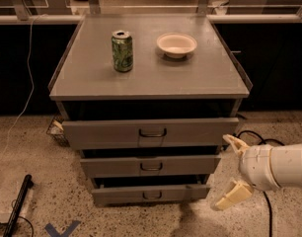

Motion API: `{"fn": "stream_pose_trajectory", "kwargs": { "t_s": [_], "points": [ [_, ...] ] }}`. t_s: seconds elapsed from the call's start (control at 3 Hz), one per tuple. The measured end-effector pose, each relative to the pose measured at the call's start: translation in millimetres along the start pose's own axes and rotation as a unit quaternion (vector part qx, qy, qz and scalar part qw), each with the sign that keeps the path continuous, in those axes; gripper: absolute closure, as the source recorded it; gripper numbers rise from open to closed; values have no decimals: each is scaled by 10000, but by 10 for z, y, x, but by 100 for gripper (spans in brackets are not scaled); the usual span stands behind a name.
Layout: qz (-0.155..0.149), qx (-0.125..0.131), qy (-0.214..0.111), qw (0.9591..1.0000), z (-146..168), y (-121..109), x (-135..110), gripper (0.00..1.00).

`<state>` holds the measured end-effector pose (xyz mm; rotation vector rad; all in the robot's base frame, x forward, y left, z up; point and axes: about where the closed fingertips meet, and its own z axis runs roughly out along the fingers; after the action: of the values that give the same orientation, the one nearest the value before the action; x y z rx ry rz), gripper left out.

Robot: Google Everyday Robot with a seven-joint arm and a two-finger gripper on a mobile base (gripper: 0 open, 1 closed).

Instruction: Open middle drawer

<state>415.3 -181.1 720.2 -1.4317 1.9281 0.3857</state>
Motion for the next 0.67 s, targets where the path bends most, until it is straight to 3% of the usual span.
{"fn": "stream_pose_trajectory", "kwargs": {
  "t_s": [0.33,0.67],
  "points": [
    [211,-155,-18,9997,611,-134,463,0],
    [211,-155,-18,9997,611,-134,463,0]
  ]
}}
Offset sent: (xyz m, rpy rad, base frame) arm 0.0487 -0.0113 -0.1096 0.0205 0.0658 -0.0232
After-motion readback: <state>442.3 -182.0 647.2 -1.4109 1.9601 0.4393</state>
